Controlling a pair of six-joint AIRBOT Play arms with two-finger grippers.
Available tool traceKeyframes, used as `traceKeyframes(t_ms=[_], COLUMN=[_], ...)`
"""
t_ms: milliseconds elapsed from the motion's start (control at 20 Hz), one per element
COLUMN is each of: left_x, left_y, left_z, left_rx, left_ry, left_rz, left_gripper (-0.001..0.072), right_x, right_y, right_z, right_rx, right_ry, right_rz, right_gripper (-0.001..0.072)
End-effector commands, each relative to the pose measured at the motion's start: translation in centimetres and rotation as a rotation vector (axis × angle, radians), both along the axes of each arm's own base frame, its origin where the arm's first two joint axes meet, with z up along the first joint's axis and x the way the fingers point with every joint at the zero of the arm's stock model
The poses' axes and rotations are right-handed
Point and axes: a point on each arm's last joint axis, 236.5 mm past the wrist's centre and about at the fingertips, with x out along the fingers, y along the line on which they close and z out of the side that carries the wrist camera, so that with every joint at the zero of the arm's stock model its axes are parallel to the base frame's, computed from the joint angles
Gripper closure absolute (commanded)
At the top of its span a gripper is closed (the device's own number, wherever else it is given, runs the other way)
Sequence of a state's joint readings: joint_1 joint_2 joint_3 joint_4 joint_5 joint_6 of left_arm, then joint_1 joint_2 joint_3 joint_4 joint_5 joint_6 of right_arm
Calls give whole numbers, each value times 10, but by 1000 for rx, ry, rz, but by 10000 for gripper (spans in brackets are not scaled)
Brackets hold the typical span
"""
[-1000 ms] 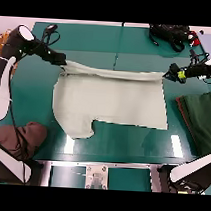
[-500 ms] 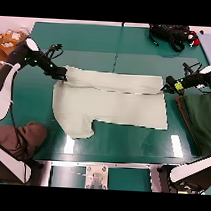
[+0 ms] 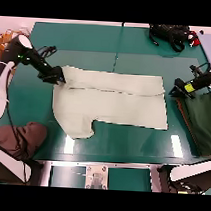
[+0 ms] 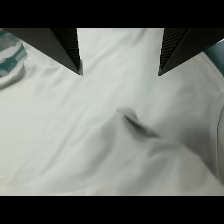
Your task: Fold the shirts.
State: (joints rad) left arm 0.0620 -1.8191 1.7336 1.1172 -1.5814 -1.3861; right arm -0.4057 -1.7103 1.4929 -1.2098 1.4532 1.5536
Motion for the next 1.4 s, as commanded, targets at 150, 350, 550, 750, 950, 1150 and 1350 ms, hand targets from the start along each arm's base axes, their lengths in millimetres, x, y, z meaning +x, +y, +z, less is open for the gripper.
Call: traceKeyframes(t_ms=[150,350,550,750,950,1150,1350], left_x=[-90,-177,-230,-245,-228,-227,-225], left_y=[11,5,-6,-30,-44,-72,-93], left_z=[25,3,-32,-68,-81,-86,-87], left_rx=[24,44,24,-82,-178,-268,-272], left_ry=[127,121,138,180,114,106,64], left_rz=[92,183,282,402,512,552,522], left_gripper=[162,161,161,162,161,162,246], right_x=[-110,-173,-186,-168,-146,-132,-131], right_y=[3,39,66,72,79,87,90], right_z=[-1,-24,-48,-60,-62,-61,-59], right_rx=[-26,20,83,101,113,146,167], right_ry=[109,104,79,-1,-62,-88,-83], right_rz=[-153,-277,-353,-429,-459,-492,-501], right_gripper=[532,415,260,260,260,260,261])
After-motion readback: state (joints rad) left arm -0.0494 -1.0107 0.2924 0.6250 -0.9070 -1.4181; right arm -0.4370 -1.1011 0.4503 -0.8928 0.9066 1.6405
